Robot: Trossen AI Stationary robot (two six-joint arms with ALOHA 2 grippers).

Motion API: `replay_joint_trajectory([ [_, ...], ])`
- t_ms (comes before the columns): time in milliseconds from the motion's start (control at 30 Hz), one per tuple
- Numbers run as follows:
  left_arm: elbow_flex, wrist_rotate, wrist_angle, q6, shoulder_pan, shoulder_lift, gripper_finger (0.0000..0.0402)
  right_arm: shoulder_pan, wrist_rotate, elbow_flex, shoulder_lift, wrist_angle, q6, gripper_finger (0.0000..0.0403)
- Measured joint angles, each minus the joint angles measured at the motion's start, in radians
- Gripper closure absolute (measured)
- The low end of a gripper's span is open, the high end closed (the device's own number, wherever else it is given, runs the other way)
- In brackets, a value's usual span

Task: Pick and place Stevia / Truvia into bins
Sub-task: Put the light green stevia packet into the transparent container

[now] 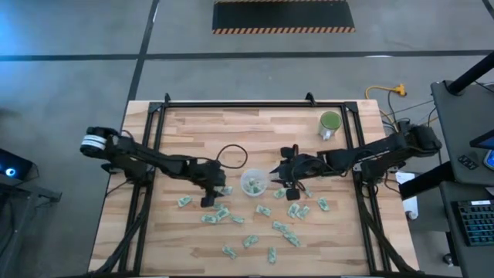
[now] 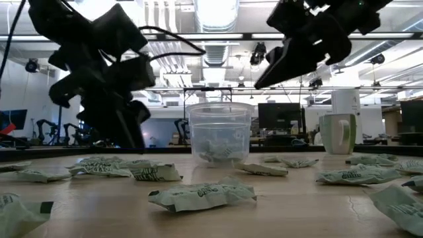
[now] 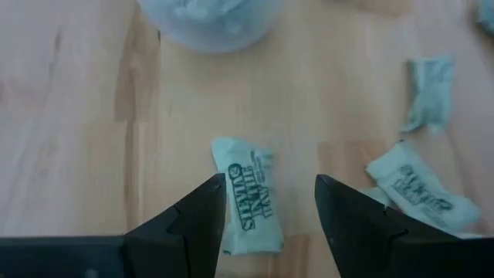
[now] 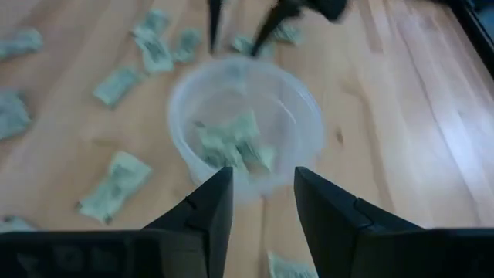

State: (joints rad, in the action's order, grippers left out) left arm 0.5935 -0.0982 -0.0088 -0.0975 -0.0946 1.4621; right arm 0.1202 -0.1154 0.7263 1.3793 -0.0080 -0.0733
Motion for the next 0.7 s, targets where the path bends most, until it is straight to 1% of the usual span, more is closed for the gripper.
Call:
replay_joint_trajectory([
  [100,0.017,0.0,0.007,0.001,0.003,0.041,0.0219,0.0,-0.046,-0.007,-0.035,-0.075,0.036,0.0281],
  [233,0.029,0.001,-0.01,0.009,0.003,0.075,0.022,0.0,-0.073,-0.024,-0.065,-0.129,0.069,0.0287],
  [367,0.05,0.004,-0.057,0.019,0.004,0.083,0.0239,0.0,-0.093,-0.033,-0.083,-0.15,0.075,0.0293],
  [467,0.053,0.008,-0.077,0.035,0.004,0.08,0.0275,0.0,-0.098,-0.044,-0.084,-0.161,0.077,0.0298],
  [633,0.053,0.004,-0.096,0.064,0.004,0.074,0.0367,-0.001,-0.098,-0.054,-0.073,-0.176,0.086,0.0308],
  [700,0.057,0.001,-0.107,0.078,0.004,0.073,0.0391,-0.001,-0.099,-0.059,-0.066,-0.177,0.096,0.0312],
])
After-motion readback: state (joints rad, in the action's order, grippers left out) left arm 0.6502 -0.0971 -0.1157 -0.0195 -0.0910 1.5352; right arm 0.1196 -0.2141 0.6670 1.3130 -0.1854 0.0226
